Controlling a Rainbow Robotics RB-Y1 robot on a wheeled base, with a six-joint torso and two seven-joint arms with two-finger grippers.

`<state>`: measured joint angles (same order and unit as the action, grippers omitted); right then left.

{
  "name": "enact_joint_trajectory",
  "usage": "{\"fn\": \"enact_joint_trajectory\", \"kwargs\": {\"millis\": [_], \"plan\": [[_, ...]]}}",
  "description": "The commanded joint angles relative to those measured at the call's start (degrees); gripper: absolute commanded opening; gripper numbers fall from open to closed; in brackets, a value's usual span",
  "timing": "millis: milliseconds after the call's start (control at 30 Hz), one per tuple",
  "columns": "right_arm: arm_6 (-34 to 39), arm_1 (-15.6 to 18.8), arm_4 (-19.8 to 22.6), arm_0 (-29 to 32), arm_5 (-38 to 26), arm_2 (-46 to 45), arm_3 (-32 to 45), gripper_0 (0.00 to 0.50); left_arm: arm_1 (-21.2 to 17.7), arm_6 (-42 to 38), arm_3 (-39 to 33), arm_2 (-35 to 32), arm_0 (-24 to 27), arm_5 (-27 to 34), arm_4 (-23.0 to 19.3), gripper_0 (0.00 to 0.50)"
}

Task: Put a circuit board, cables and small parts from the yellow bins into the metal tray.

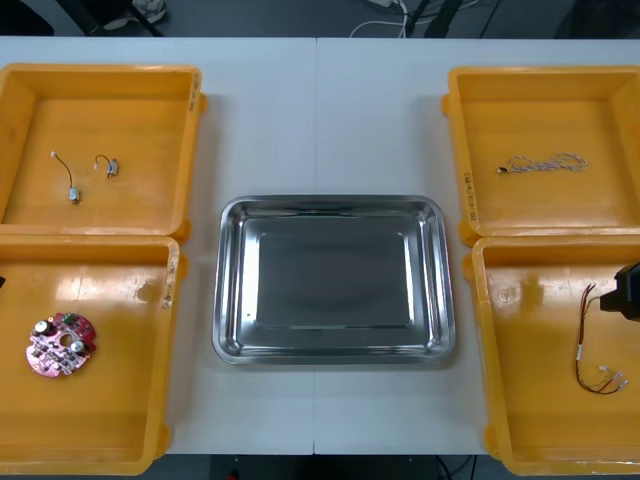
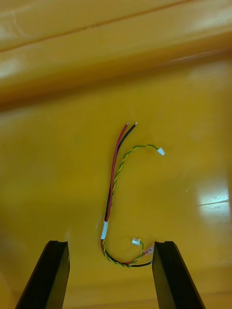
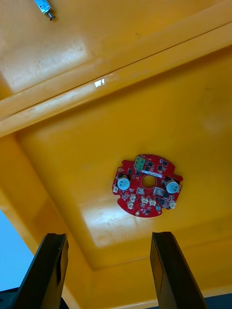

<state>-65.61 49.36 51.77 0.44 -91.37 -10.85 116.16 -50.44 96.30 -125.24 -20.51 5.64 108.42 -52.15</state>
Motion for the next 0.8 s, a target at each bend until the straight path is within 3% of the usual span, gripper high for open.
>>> {"fn": "enact_joint_trajectory", "kwargs": {"millis": [33, 233, 433, 800], "plan": [[-3.8, -2.6, -2.3, 1.8, 0.6, -1.3, 1.5, 0.5, -3.5, 8.9, 0.2, 0.6, -1.2, -2.0, -1.2, 0.5], [-3.9, -3.7, -3.9, 3.6, 3.5, 0.7, 1.5, 0.5, -4.4, 13.6, 1.5, 0.6, -2.3, -5.8, -3.1, 0.5], [-3.5, -3.7, -5.6, 5.0, 7.4, 3.8, 1.5, 0.5, -4.9, 19.8, 7.5, 0.6, -2.6, -10.8, -7.8, 0.5], [-3.3, -3.7, -8.4, 6.5, 9.4, 7.5, 1.4, 0.5, -6.7, 25.0, 11.0, 5.2, -2.6, -15.1, -7.0, 0.5]]}}
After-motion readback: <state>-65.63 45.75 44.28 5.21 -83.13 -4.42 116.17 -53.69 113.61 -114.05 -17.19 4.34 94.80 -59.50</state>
